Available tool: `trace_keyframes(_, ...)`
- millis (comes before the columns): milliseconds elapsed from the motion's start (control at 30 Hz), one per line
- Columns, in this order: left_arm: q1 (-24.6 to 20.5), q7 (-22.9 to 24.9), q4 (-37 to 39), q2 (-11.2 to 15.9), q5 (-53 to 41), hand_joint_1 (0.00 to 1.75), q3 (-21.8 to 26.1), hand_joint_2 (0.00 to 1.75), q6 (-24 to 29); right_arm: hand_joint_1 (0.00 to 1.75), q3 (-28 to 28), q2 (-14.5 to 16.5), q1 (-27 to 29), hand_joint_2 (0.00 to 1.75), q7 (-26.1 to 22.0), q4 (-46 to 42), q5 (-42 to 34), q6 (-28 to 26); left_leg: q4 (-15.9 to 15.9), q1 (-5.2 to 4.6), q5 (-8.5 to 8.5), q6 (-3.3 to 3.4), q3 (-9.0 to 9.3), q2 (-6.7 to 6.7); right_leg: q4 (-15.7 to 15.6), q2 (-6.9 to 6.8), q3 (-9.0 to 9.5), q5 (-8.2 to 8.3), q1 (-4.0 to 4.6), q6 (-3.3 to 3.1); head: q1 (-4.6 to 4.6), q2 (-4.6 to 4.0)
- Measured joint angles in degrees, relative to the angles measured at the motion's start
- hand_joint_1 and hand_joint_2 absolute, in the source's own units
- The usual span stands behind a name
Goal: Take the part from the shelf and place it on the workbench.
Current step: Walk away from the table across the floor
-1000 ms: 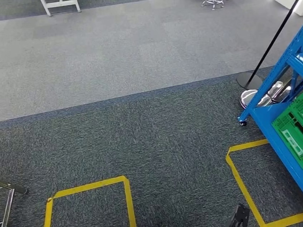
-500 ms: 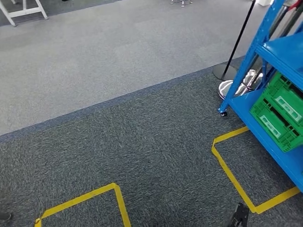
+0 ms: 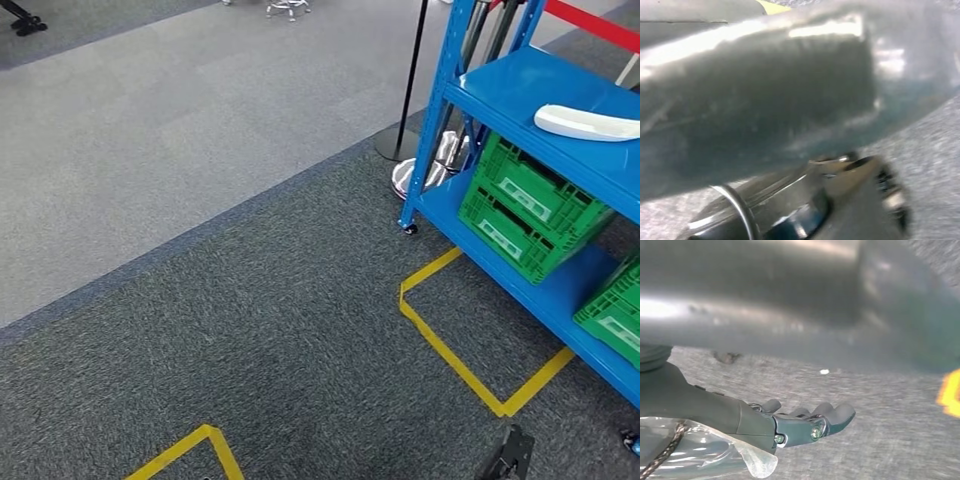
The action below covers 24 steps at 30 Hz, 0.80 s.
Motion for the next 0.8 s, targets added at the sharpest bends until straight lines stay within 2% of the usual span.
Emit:
trace_keyframes(67, 0.53, -5.14, -0.01, -0.36, 7.35, 0.0, 3.21, 0.0, -0.31, 0.0, 1.85, 2.01, 5.62, 0.0, -4.53, -4.48, -0.21, 3.21, -1.11, 0.08, -0.62, 0.31, 0.82, 0.36, -0.33, 0.27, 0.25, -0.46, -0.11, 0.78, -0.02, 0.0)
trace_keyframes(133, 1.69, -8.65, -0.58, -0.62, 10.89, 0.0, 7.54, 0.0, -0.68, 0.0, 3.53, 4.01, 11.4, 0.0, -8.22, -9.2, -1.2, 6.45, -2.25, 0.32, -0.74, 0.8, 2.01, 1.11, 1.35, -1.66, -0.17, -1.88, 0.12, 1.32, 0.18, 0.0)
trace_keyframes(167, 2.44, -9.39, -1.22, -0.64, 10.87, 0.0, 9.81, 0.0, -0.8, 0.0, 3.8, 4.54, 13.13, 0.0, -9.3, -10.56, -0.96, 7.98, -2.65, 0.4, -0.87, 0.97, 2.53, 1.9, 3.98, -3.02, -1.57, -3.25, 0.2, 1.48, 0.25, 0.0)
trace_keyframes(200, 3.08, -9.64, -1.93, -0.67, 10.02, 0.0, 12.05, 0.0, -0.91, 0.0, 3.68, 4.81, 14.13, 0.0, -10.02, -11.21, -0.05, 9.29, -2.78, 0.28, -1.16, 1.09, 2.88, 2.9, 7.64, -4.28, -3.91, -4.83, 0.2, 1.67, 0.33, 0.0)
trace_keyframes(233, 3.48, -9.68, -2.6, -0.78, 8.93, 0.0, 14.38, 0.0, -1.05, 0.0, 3.36, 4.85, 14.46, 0.0, -10.75, -11.54, 1.2, 10.19, -2.8, 0.2, -1.51, 1.15, 3.14, 4.01, 11.55, -4.99, -6.58, -6.2, 0.15, 1.88, 0.33, 0.0)
trace_keyframes(267, 3.6, -9.68, -3.16, -0.96, 7.77, 0.0, 16.57, 0.0, -1.15, 0.0, 2.99, 4.79, 14.43, 0.0, -11.44, -11.63, 2.49, 10.72, -2.79, 0.13, -1.9, 1.15, 3.44, 5.08, 14.48, -5.41, -8.77, -6.73, 0.1, 2.1, 0.33, 0.0)
trace_keyframes(300, 3.51, -9.68, -3.71, -1.16, 6.55, 0.0, 18.67, 0.0, -1.2, 0.0, 2.54, 4.65, 14.31, 0.0, -12.16, -11.63, 3.71, 10.9, -2.79, 0.11, -2.31, 1.14, 3.85, 5.95, 15.6, -5.71, -9.95, -6.14, 0.04, 2.29, 0.35, 0.0)
trace_keyframes(333, 3.32, -9.68, -4.29, -1.4, 5.27, 0.0, 20.74, 0.0, -1.09, 0.0, 2.04, 4.52, 14.22, 0.0, -12.86, -11.52, 4.87, 10.88, -2.79, 0.13, -2.77, 1.09, 4.37, 6.63, 14.49, -6.0, -9.84, -4.39, -0.05, 2.43, 0.36, 0.0)
trace_keyframes(367, 3.05, -9.69, -4.86, -1.68, 3.95, 0.0, 22.88, 0.0, -0.82, 0.0, 1.46, 4.4, 14.08, 0.0, -13.47, -11.31, 5.93, 10.79, -2.78, 0.15, -3.28, 0.99, 5.03, 7.21, 11.29, -6.56, -8.52, -1.85, -0.13, 2.49, 0.39, 0.0)
trace_keyframes(400, 2.73, -9.69, -5.31, -2.01, 2.73, 0.0, 25.13, 0.0, -0.47, 0.0, 0.87, 4.33, 13.81, 0.0, -13.94, -11.0, 6.88, 10.59, -2.79, 0.13, -3.82, 0.82, 5.71, 7.7, 7.34, -7.76, -6.72, 0.44, -0.15, 2.46, 0.42, 0.0)
trace_keyframes(433, 2.34, -9.69, -5.61, -2.36, 1.65, 0.0, 27.23, 0.0, -0.14, 0.0, 0.37, 4.27, 13.35, 0.0, -14.27, -10.61, 7.72, 10.35, -2.7, 0.0, -4.4, 0.53, 6.27, 8.18, 3.84, -8.87, -4.88, 1.97, -0.02, 2.23, 0.45, 0.0)
trace_keyframes(467, 1.97, -9.7, -5.79, -2.65, 0.65, 0.0, 29.2, 0.0, 0.09, 0.0, -0.04, 4.23, 12.78, 0.0, -14.51, -10.18, 8.46, 10.13, -2.66, -0.14, -4.87, 0.21, 6.71, 8.65, 1.53, -9.69, -3.62, 2.69, 0.12, 1.84, 0.43, 0.0)
trace_keyframes(500, 1.63, -9.69, -5.92, -2.88, -0.3, 0.0, 30.92, 0.0, 0.11, 0.0, -0.38, 4.23, 12.2, 0.0, -14.67, -9.67, 9.12, 9.97, -2.65, -0.29, -5.24, -0.1, 7.01, 9.14, 0.63, -10.02, -3.04, 2.59, 0.3, 1.4, 0.42, 0.0)
trace_keyframes(567, 1.07, -9.7, -6.14, -3.29, -2.25, 0.0, 34.01, 0.0, -0.3, 0.0, -1.17, 4.17, 11.39, 0.0, -14.92, -8.49, 10.3, 9.87, -2.77, -0.37, -5.79, -0.64, 7.63, 10.08, 0.5, -8.9, -2.81, 2.2, 0.38, 0.57, 0.39, 0.0)
trace_keyframes(600, 0.85, -9.7, -6.25, -3.46, -3.12, 0.0, 35.48, 0.0, -0.61, 0.0, -1.58, 4.12, 11.19, 0.0, -15.03, -7.94, 10.78, 9.87, -2.58, -0.29, -6.16, -0.93, 7.89, 9.75, 0.42, -8.35, -2.61, 2.06, 0.29, 0.3, 0.39, 0.0)
trace_keyframes(633, 0.7, -9.7, -6.31, -3.63, -3.83, 0.0, 36.79, 0.0, -0.91, 0.0, -1.98, 3.97, 10.99, 0.0, -15.13, -7.42, 11.21, 9.9, -1.41, -0.13, -6.89, -1.21, 7.59, 8.8, 0.34, -7.82, -2.31, 1.87, 0.16, -0.04, 0.28, 0.0)
trace_keyframes(667, 0.65, -9.71, -6.35, -3.72, -4.34, 0.0, 37.96, 0.0, -1.15, 0.0, -2.29, 3.77, 10.72, 0.0, -15.24, -6.92, 11.56, 9.92, 1.08, 0.07, -8.06, -1.47, 6.44, 7.55, 0.27, -7.25, -1.97, 1.69, 0.0, -0.37, 0.19, 0.0)
trace_keyframes(700, 0.71, -9.71, -6.37, -3.79, -4.79, 0.0, 38.98, 0.0, -1.37, 0.0, -2.52, 3.52, 10.39, 0.0, -15.39, -6.4, 11.91, 9.95, 4.9, 0.25, -9.5, -1.68, 4.4, 6.23, 0.24, -6.57, -1.68, 1.46, -0.05, -0.66, 0.08, 0.0)
trace_keyframes(733, 0.87, -9.71, -6.37, -3.83, -5.18, 0.0, 39.8, 0.0, -1.56, 0.0, -2.72, 3.22, 10.03, 0.0, -15.55, -5.87, 12.23, 9.98, 9.37, 0.39, -10.94, -1.8, 1.74, 5.53, 0.24, -5.8, -1.4, 1.2, -0.06, -0.88, -0.02, 0.0)
trace_keyframes(767, 1.09, -9.71, -6.37, -3.85, -5.59, 0.0, 40.6, 0.0, -1.73, 0.0, -2.89, 2.95, 9.77, 0.0, -15.73, -5.33, 12.52, 10.04, 13.16, 0.46, -11.68, -1.86, -0.83, 5.28, 0.24, -4.94, -1.07, 0.92, -0.04, -0.96, 0.01, 0.0)
trace_keyframes(800, 1.28, -9.71, -6.37, -3.87, -6.11, 0.0, 41.35, 0.0, -1.87, 0.0, -3.06, 2.68, 9.64, 0.0, -15.95, -4.82, 12.8, 10.1, 15.25, 0.48, -11.26, -1.85, -2.72, 5.16, 0.24, -4.07, -0.61, 0.6, -0.03, -0.95, 0.0, 0.0)
